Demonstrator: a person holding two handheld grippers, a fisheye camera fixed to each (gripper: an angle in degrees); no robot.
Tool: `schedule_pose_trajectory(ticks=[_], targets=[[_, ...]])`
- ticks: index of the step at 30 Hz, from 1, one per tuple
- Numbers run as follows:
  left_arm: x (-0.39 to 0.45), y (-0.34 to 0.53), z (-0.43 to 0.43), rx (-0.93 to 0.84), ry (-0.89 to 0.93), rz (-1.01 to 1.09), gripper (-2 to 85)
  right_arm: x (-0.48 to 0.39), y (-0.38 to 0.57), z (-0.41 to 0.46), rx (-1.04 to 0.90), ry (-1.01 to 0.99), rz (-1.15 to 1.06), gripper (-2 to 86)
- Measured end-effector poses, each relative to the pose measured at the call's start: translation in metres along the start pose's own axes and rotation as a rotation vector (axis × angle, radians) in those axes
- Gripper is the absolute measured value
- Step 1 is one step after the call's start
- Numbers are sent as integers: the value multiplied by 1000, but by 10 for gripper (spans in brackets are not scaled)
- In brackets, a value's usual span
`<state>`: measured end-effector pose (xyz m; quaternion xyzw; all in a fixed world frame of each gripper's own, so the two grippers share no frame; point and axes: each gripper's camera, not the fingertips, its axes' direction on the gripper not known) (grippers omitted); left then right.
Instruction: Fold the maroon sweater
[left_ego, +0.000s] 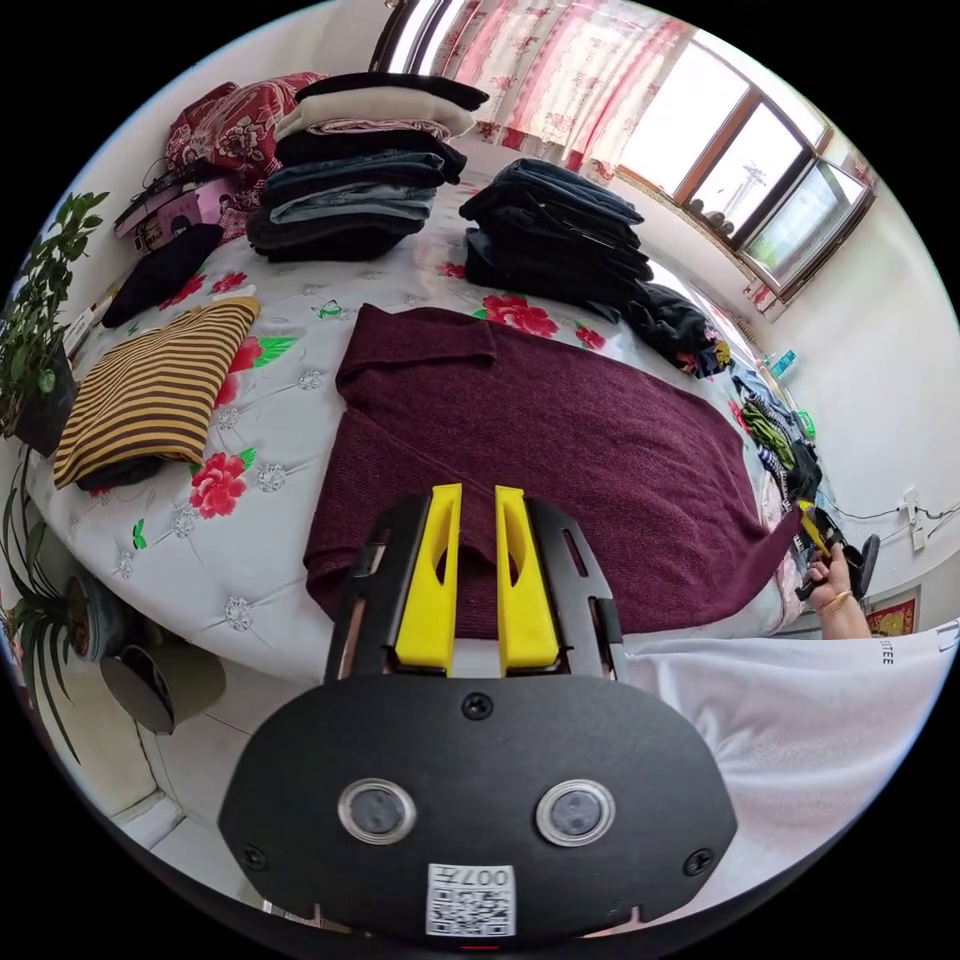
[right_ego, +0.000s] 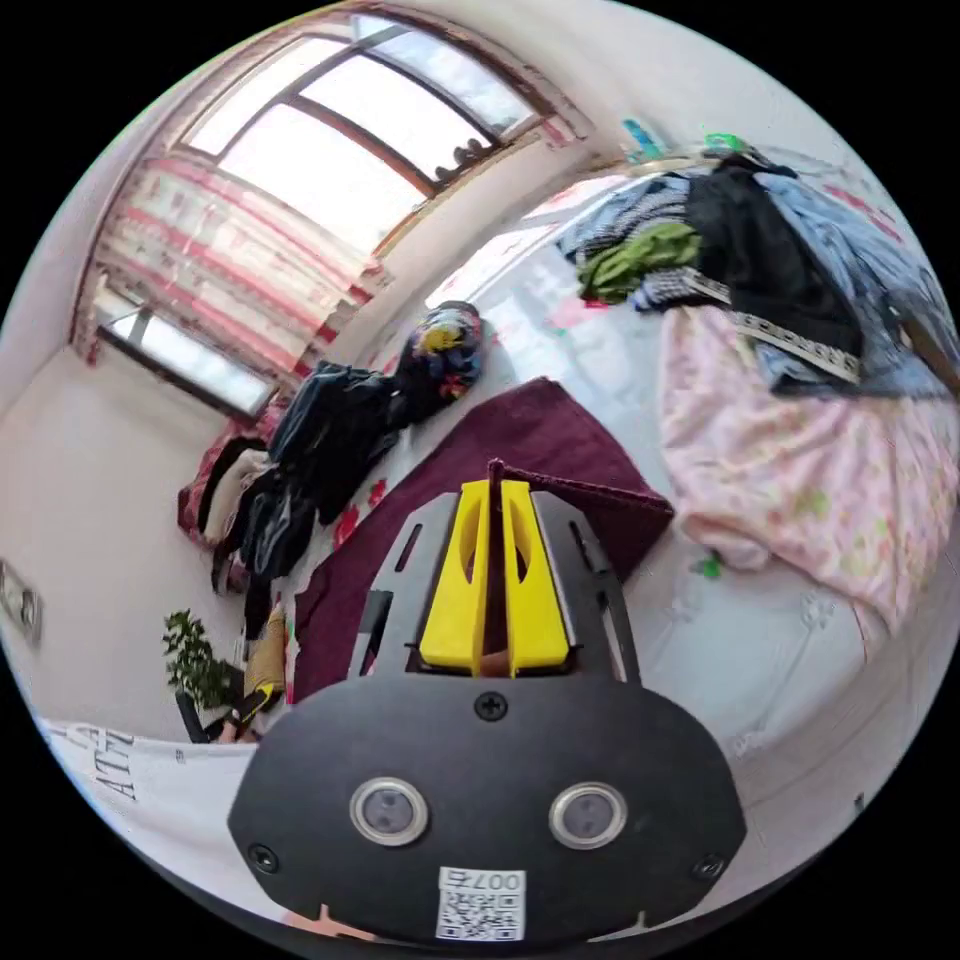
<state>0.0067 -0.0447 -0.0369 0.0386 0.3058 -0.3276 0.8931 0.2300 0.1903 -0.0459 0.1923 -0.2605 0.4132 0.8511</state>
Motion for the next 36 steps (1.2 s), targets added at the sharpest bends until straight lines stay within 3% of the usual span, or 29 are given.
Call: schedule_pose_trajectory(ticks=[2,5,8,12,18,22,27,32,36], targets=[[-2,4,-4,10,11,-3,62,-96,-4,32,-197,-191,-402,1],[-4,8,-8,15,11,5,61,-197,51,73,-510,-371,-791,1],[-9,12,-7,2,2,9,60,-241,136,118,-780,-431,-969,4],[-14,12,5,-58,42,10,59,-241,198,165,-958,-330,-930,13],[-15,-1,20,-118,39,85,62,-220,153,165,-846,-300,-750,27],[-44,-15,17,-115,27,81,64,-203,103,156,-633,-163,-668,36],[-78,-40,17,-146,57,91,65,-230,70,182,-563,-100,-690,48],[-14,-75,40,-225,369,393,98,-283,80,261,-593,6,-780,66],[47,-80,78,-366,389,645,108,-303,52,286,-497,72,-766,71]])
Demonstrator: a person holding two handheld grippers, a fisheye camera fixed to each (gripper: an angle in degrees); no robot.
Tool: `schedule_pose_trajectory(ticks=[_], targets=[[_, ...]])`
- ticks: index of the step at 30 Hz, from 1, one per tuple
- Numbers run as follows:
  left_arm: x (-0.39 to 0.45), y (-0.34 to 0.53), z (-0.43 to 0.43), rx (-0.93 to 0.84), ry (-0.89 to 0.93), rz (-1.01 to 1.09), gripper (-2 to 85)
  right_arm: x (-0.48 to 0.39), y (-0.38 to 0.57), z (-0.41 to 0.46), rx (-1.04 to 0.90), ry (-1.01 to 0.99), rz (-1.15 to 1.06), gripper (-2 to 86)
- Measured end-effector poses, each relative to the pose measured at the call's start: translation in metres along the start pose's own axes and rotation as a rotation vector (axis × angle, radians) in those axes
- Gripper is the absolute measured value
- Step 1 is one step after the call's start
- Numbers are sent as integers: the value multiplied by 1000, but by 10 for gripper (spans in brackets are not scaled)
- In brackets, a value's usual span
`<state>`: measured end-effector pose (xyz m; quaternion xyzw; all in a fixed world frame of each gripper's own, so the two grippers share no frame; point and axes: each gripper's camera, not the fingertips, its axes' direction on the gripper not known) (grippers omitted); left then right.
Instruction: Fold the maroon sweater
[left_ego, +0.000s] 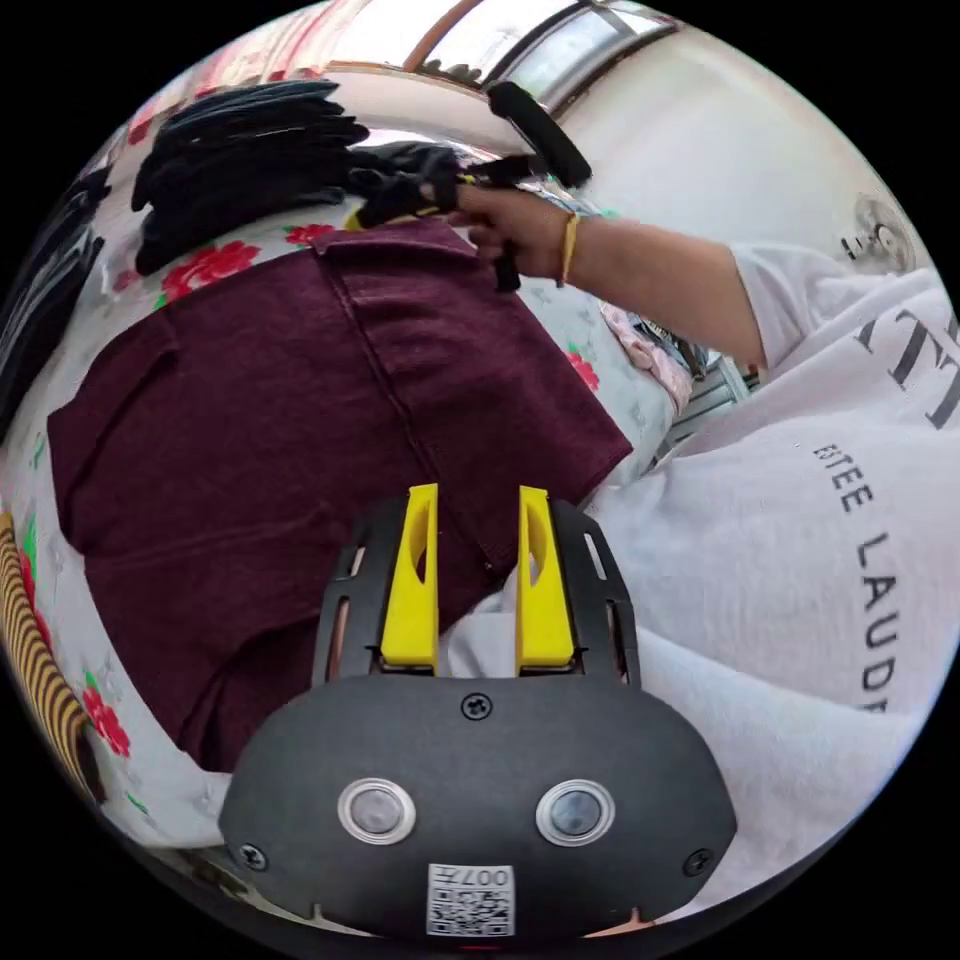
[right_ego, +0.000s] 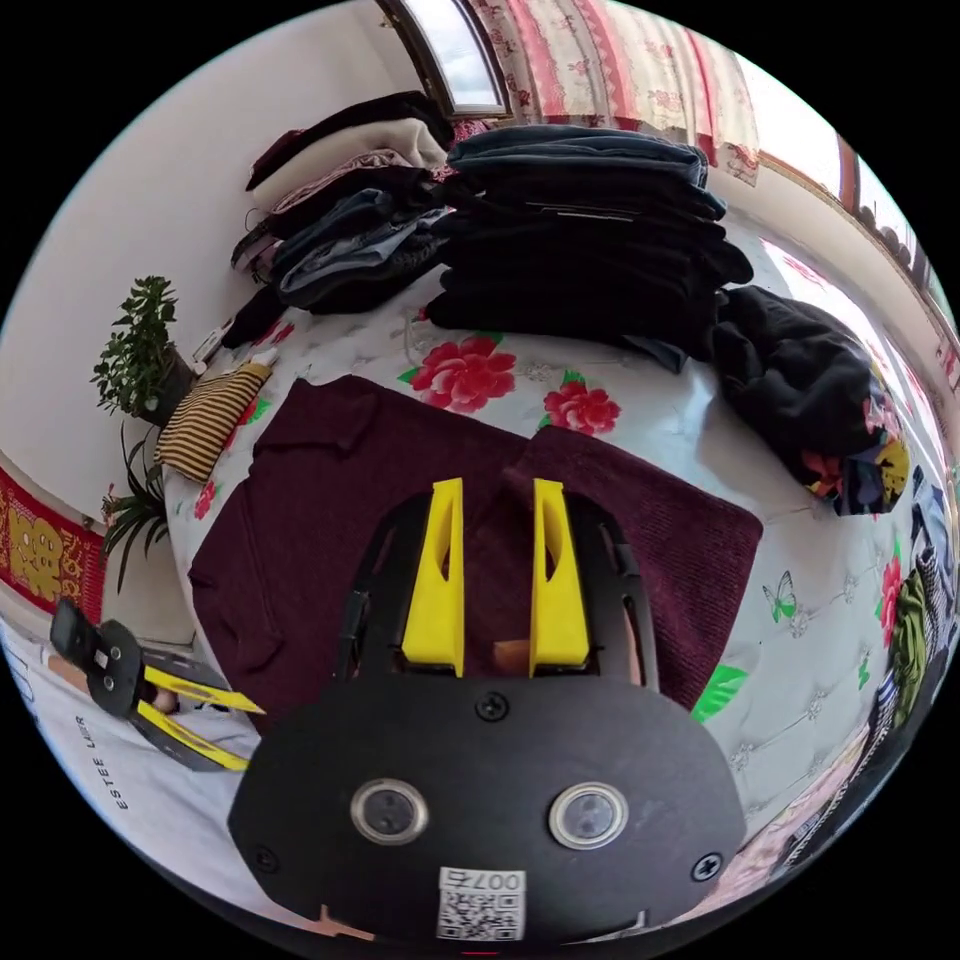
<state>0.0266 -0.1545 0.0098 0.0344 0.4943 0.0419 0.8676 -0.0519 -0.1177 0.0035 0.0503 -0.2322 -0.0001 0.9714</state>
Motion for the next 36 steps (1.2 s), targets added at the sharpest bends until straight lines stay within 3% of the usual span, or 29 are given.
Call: schedule_pose_trajectory(ticks=[3,8,13,18,21,26,31,36], targets=[[-7,-19,42,-201,-8,9,63,14,-37,12,-46,65,-7,73],[-2,-19,30,-193,116,165,-5,35,-66,74,-296,105,-27,60],[9,-16,20,-193,166,255,-8,36,-72,59,-172,93,-53,44],[5,-25,19,-179,211,200,3,38,-69,65,-250,85,-112,69],[-4,-19,5,-123,127,34,36,55,-59,26,-161,89,27,84],[-43,60,-80,176,-29,-451,46,109,55,-69,22,-181,224,92],[-65,153,-140,332,-252,-826,54,164,196,-108,-110,-270,421,90],[-81,175,-124,294,-153,-947,98,180,282,-120,-181,-369,552,92]])
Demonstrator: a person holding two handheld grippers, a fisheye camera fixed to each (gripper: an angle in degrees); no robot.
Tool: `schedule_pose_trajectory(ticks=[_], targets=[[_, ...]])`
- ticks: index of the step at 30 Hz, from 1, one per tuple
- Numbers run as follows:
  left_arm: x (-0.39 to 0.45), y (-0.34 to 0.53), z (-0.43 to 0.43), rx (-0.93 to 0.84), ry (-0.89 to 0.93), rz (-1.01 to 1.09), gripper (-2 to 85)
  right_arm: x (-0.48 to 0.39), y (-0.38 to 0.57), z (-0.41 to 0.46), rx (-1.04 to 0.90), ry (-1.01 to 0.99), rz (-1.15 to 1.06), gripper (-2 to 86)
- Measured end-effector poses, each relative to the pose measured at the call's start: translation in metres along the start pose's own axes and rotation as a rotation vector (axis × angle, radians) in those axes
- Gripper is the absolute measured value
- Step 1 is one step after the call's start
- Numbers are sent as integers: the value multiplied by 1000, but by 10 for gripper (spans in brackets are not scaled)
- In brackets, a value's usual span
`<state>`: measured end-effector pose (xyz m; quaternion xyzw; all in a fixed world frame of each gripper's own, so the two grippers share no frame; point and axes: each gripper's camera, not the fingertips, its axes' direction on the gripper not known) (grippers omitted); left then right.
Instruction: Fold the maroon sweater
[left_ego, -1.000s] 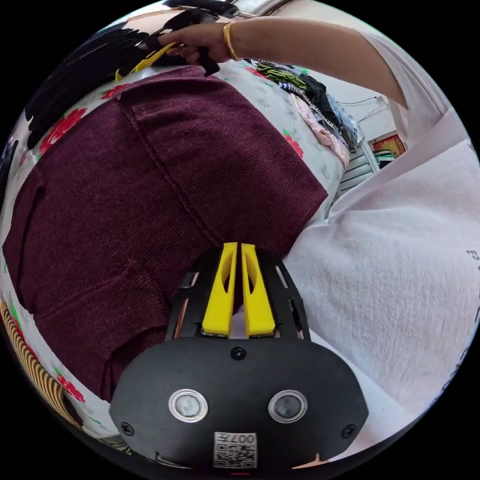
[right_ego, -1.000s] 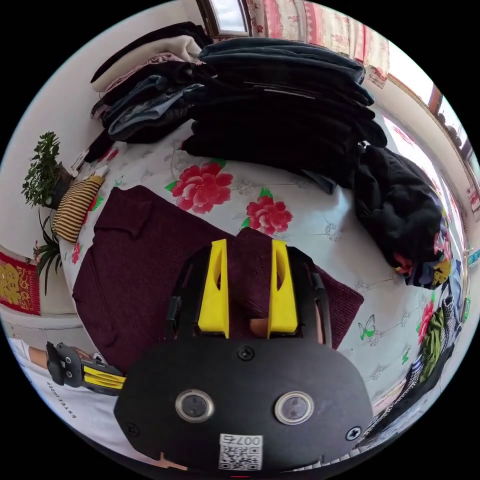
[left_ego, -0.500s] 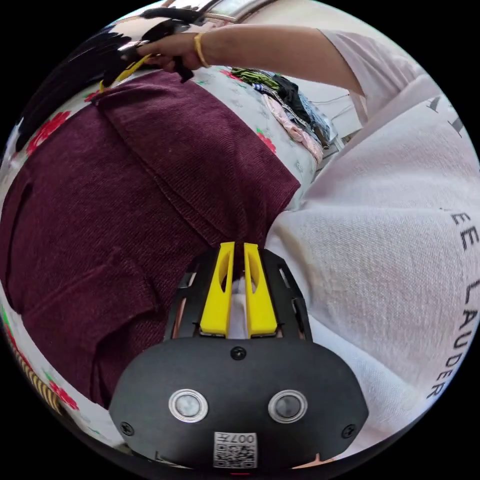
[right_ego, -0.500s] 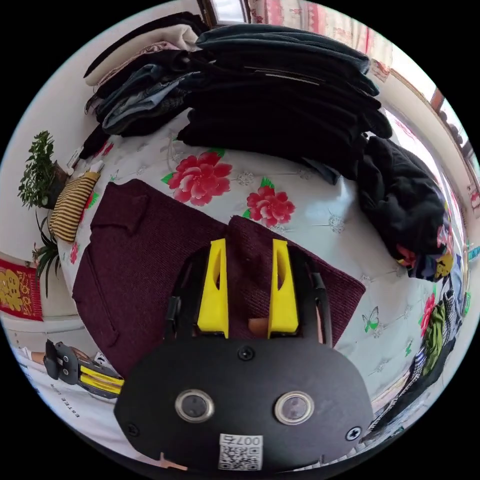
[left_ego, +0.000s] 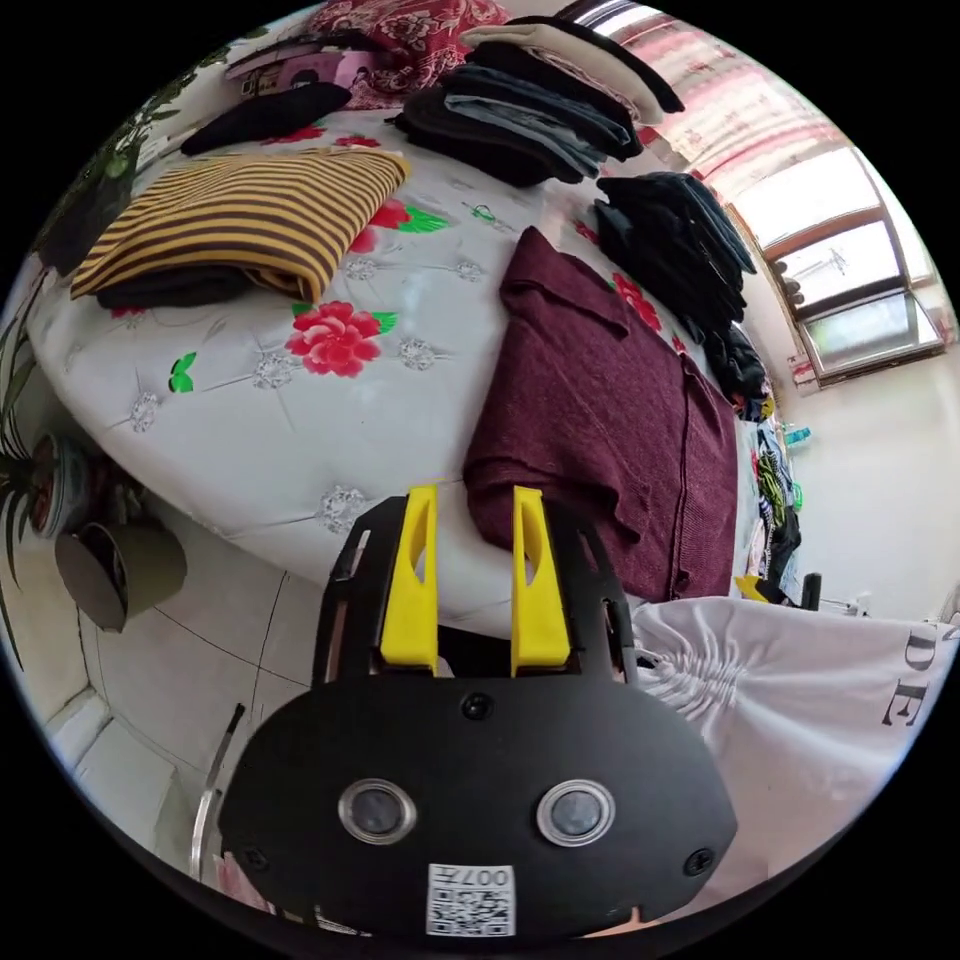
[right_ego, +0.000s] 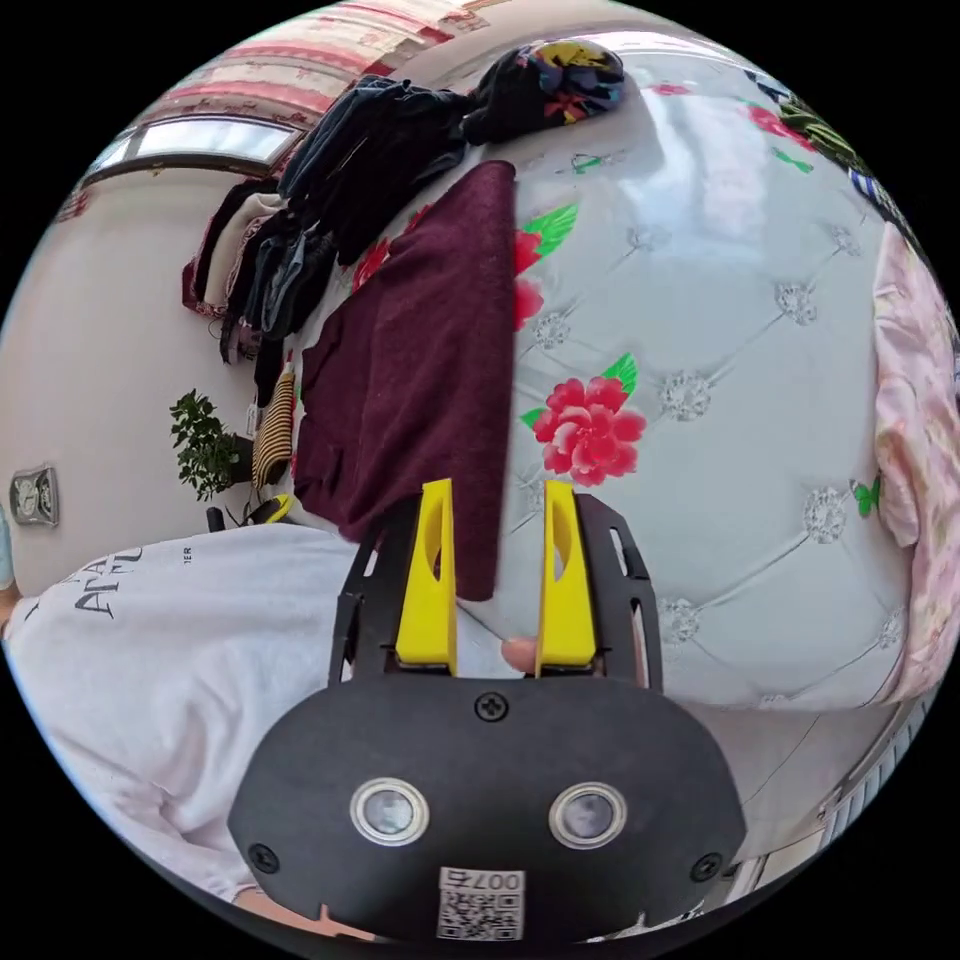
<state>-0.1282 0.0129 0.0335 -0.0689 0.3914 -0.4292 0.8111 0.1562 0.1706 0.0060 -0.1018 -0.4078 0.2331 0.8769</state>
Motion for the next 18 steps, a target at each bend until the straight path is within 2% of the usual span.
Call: schedule_pose_trajectory(ticks=[2,5,9,12,14,18], targets=[[11,-1,17,-56,-8,-16,113,7,8,12,-60,-41,-6,90],[40,-4,21,-96,-186,69,72,6,3,25,-100,-24,-20,78],[77,-9,29,-184,-138,283,0,7,-11,22,-149,-51,-69,45],[71,-18,13,-173,43,272,-8,17,-13,0,-124,-143,-87,26],[53,-27,-13,-112,209,220,-9,34,-13,-23,-66,-292,-61,18],[38,-53,-40,-89,414,216,-10,57,-29,-50,1,-481,-3,12]])
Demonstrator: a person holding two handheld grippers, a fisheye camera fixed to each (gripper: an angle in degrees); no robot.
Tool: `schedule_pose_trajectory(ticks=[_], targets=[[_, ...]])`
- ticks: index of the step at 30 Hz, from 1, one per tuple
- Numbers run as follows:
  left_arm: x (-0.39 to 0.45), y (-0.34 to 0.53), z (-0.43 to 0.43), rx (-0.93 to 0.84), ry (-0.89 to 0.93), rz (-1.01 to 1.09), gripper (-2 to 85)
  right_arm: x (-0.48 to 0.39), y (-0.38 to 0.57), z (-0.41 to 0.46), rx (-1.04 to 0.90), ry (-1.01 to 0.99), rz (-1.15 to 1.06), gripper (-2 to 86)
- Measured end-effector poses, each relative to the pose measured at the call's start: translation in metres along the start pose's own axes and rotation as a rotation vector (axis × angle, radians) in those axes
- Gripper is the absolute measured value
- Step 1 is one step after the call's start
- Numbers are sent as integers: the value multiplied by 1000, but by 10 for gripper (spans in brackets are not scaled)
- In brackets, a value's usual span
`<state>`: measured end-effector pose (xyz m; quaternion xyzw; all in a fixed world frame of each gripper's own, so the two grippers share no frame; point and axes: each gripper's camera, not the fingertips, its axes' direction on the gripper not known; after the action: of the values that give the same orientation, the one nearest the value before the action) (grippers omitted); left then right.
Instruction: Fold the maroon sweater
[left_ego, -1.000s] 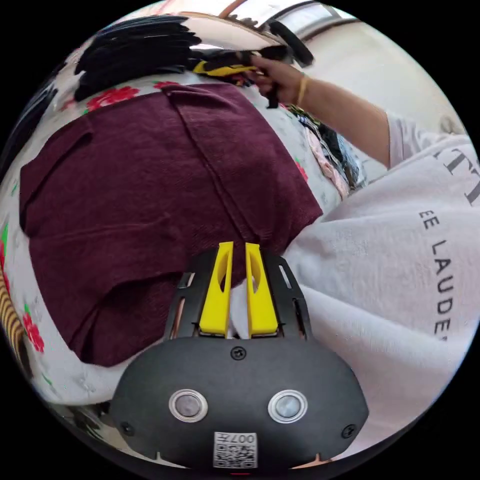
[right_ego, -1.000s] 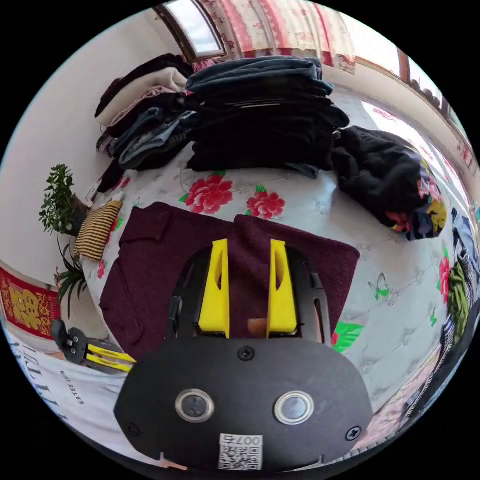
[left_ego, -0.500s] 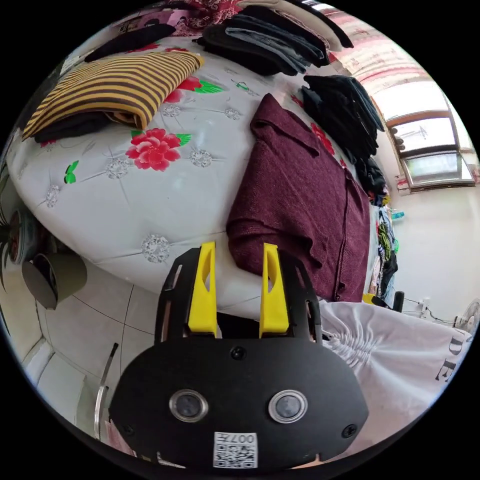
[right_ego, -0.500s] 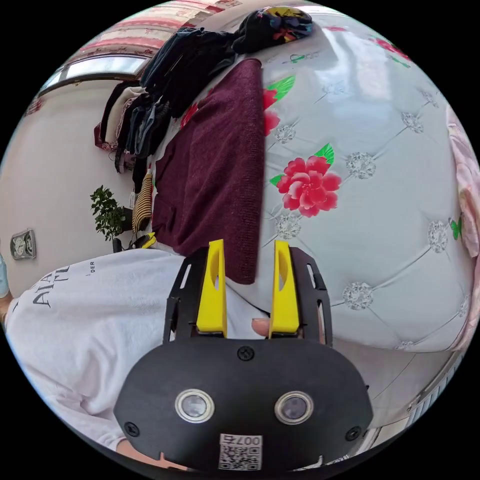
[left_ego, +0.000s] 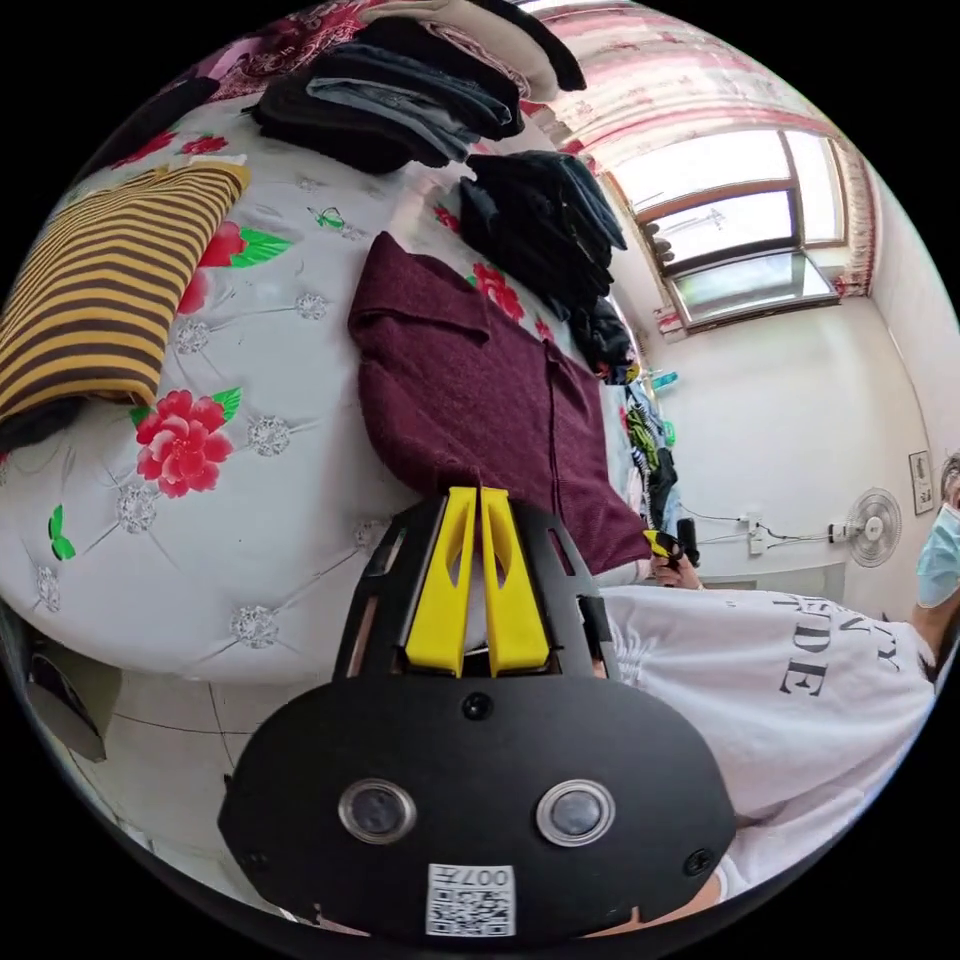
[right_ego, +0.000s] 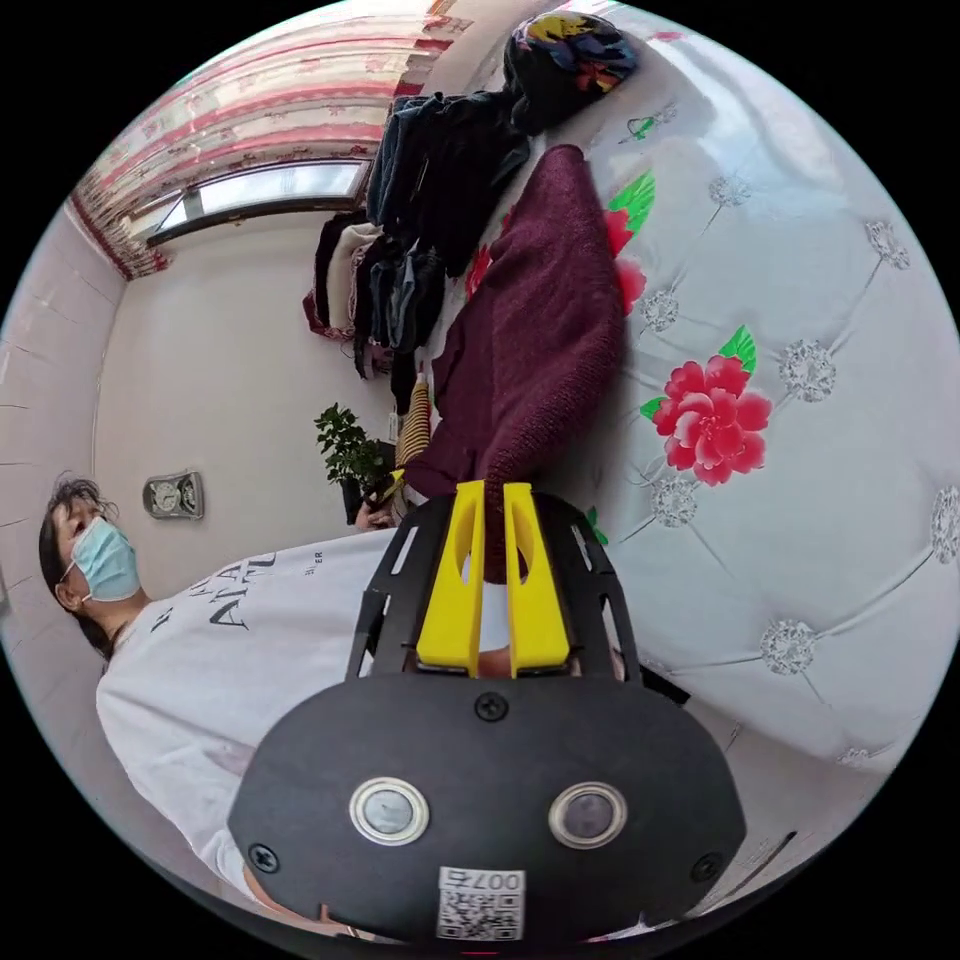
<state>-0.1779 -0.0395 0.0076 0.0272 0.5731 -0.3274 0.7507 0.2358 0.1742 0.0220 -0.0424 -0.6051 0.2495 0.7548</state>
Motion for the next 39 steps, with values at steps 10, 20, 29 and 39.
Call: schedule_pose_trajectory(ticks=[10,20,29,39], targets=[[-32,-190,17,144,156,-279,-1,-25,-181,-26,198,-143,57,30],[-31,-168,61,273,-132,-298,59,-2,-190,1,420,326,133,103],[44,-89,95,275,-261,-97,58,37,-114,23,492,204,266,137],[18,-149,147,240,-349,-151,47,6,-146,46,393,308,225,100]])
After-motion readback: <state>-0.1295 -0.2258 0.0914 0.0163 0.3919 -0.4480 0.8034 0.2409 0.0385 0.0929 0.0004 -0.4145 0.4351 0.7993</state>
